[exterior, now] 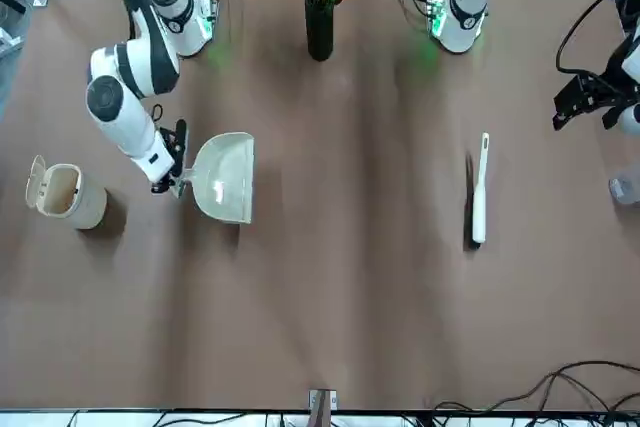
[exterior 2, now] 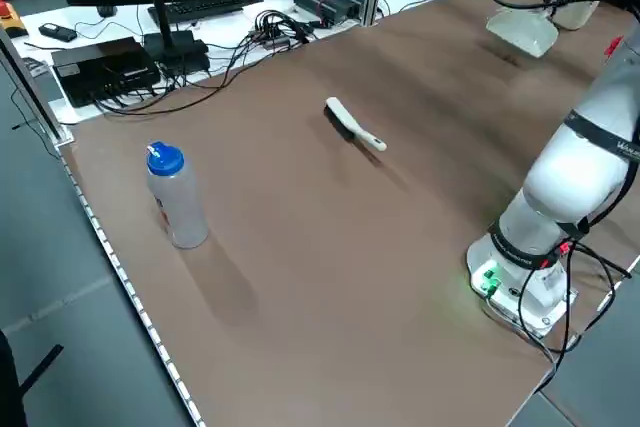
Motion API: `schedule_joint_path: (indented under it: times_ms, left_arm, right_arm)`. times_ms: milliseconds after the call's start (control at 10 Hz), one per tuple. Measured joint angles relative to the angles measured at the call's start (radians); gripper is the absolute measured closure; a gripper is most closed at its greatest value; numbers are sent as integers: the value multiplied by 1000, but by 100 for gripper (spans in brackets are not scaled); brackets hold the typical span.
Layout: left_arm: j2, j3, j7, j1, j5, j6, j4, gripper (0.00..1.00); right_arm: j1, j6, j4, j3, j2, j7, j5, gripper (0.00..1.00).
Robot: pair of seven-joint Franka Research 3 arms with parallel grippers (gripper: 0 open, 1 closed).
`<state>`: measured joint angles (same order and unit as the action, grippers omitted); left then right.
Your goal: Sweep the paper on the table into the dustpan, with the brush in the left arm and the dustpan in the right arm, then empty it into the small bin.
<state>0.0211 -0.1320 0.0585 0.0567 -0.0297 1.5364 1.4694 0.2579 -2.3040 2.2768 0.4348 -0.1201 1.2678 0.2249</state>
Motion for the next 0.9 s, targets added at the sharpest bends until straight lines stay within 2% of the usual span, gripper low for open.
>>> schedule_joint_path:
  times_ms: [400, 900]
  left_arm:
    - [1, -1, 0, -3, 0, 0, 0, 0]
    - [1, -1, 0, -2, 0, 0, 0, 0]
  right_arm:
    - [1, -23, -4, -6, -44, -1, 85, 68]
    - [3, -61, -23, -55, -129, -90, 148, 68]
